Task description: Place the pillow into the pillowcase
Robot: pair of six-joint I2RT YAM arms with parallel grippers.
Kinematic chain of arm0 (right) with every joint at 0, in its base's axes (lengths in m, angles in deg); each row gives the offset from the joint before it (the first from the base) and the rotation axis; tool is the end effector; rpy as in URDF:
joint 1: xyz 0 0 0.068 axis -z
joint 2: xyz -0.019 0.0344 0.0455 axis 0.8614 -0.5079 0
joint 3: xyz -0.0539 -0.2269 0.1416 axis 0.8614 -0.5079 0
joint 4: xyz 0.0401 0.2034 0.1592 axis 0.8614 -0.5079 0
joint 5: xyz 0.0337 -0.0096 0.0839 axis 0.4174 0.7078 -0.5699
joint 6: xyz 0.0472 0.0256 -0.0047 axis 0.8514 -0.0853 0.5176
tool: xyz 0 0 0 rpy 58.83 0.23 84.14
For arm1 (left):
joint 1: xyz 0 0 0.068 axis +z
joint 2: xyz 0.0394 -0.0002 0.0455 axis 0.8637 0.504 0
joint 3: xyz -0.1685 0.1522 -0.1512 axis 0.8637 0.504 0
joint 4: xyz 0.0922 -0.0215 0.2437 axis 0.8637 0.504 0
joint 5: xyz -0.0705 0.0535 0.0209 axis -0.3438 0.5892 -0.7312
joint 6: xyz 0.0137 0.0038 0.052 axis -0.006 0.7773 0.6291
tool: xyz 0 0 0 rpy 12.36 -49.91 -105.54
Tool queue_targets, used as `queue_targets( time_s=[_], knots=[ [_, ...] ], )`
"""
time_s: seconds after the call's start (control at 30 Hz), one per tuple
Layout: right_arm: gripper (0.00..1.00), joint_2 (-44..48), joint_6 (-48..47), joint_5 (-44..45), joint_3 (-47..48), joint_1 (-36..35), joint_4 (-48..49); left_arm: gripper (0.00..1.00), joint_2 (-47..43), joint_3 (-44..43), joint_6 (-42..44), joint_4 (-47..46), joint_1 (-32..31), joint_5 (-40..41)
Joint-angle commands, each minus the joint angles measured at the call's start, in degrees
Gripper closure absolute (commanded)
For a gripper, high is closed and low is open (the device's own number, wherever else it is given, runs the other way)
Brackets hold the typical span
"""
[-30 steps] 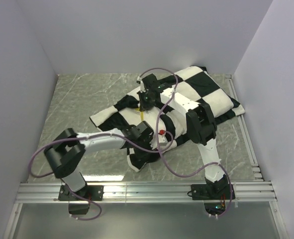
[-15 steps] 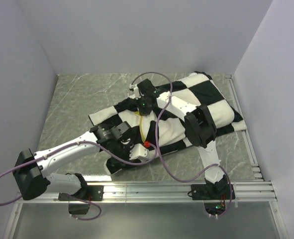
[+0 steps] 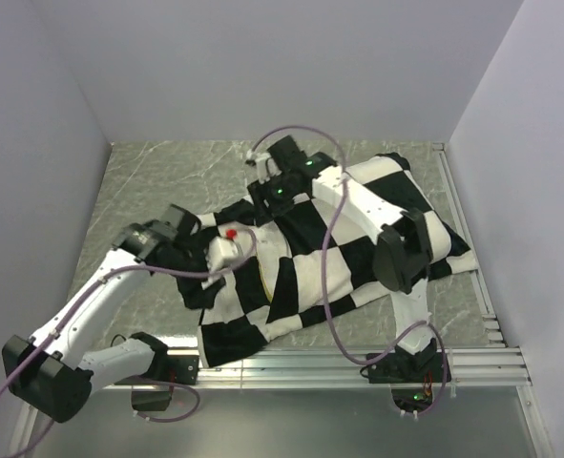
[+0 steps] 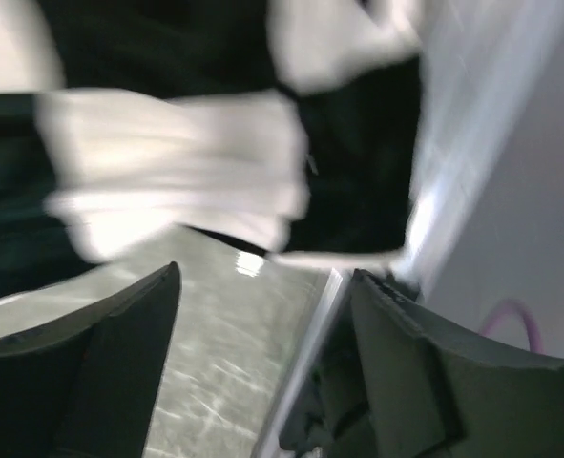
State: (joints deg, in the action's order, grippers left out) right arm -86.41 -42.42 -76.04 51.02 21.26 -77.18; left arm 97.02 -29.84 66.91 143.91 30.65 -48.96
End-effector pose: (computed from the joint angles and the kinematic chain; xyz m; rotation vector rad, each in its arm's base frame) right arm 0.3494 0.2941 0.2719 -1.0416 2.4182 0.8000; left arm 0.1455 -0.0990 0.2794 1.5842 2.2762 -0.6178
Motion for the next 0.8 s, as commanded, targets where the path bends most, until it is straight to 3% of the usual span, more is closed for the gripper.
queue_targets(
  time_s=[0.0,0.13,0.23,0.4,0.43,0.57,0.63,0.73,0.77],
  knots=[
    [0.44,8.3,2.5,0.7,1.0,2.5,-1.1,0.21,0.0,-5.3,-4.1,-5.7,8.0,-6.6],
    [0.50,7.8,2.3,5.5,0.8,0.1,-4.2,0.17,5.5,-5.0,-18.9,-15.6,15.9,-9.6],
    [0.51,7.1,3.1,10.5,-2.4,-2.6,-3.2,0.27,10.3,-2.8,-36.0,-26.6,18.5,-2.7],
    [0.40,3.1,5.6,17.7,-2.9,-6.0,-2.7,0.29,11.7,0.3,-51.9,-39.5,18.6,2.9],
    [0.39,1.3,6.1,19.5,-2.6,-7.2,-2.7,0.29,11.5,1.1,-52.9,-40.9,18.6,4.1],
    [0.11,-3.1,8.3,23.0,-1.5,-9.2,-3.1,0.27,11.4,1.2,-55.2,-43.4,18.6,11.2],
    [0.11,-5.8,8.8,24.7,-2.0,-9.7,-2.9,0.26,11.2,1.6,-56.5,-43.7,18.6,12.5],
    [0.24,-9.3,9.7,24.6,-3.1,-9.4,-2.5,0.27,9.5,4.1,-57.4,-45.3,18.6,13.9],
    [0.53,-9.8,10.1,23.6,-4.1,-8.6,-2.1,0.28,9.0,4.8,-57.9,-45.5,18.7,14.1]
  ],
)
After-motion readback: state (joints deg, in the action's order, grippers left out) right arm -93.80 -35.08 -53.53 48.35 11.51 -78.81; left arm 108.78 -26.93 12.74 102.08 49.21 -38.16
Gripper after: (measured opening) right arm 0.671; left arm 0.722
